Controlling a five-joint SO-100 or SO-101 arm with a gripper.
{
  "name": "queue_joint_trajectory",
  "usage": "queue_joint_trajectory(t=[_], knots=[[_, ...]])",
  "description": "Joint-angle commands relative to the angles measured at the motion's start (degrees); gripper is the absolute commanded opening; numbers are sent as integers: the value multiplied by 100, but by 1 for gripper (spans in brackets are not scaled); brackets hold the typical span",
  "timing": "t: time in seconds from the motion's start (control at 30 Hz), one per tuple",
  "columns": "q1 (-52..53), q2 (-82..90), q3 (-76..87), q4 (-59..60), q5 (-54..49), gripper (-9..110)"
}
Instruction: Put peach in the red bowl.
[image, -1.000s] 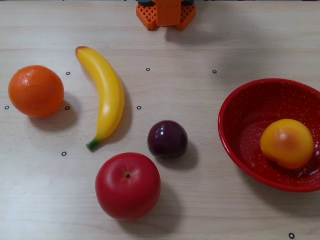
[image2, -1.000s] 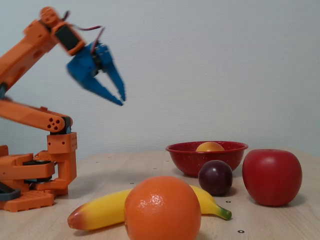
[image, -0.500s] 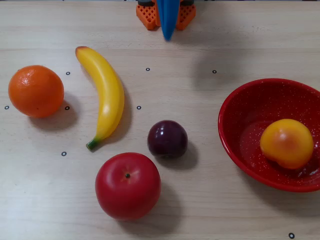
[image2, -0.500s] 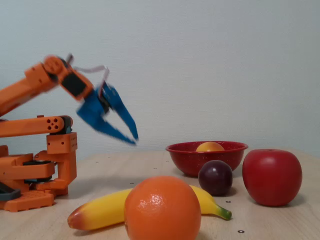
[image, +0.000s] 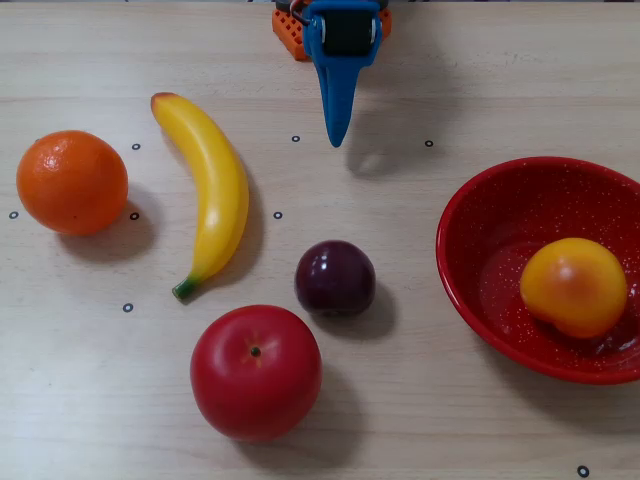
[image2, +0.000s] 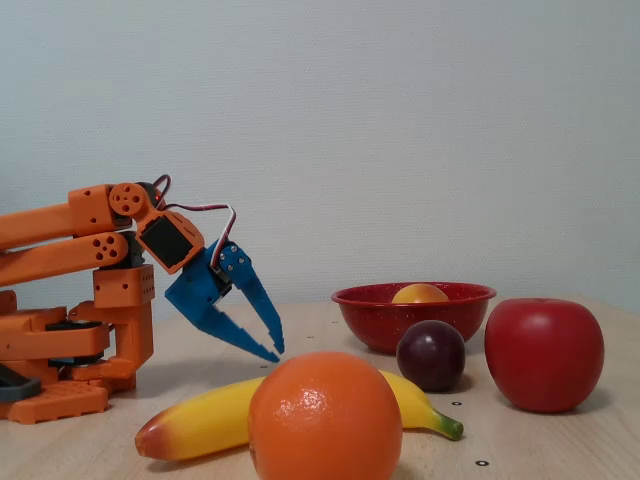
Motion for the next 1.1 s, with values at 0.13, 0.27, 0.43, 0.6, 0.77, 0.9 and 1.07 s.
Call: queue_joint_trajectory(t=[0.13, 0.27, 0.43, 0.6, 0.77, 0.9, 1.07], knots=[[18, 264, 545, -149, 105, 0], [-9, 272, 554, -167, 132, 0], [-9, 272, 554, -167, 149, 0], [-9, 272, 554, -158, 202, 0], [0, 272, 554, -158, 220, 0], [35, 272, 562, -211, 272, 0], [35, 272, 580, -255, 185, 0]])
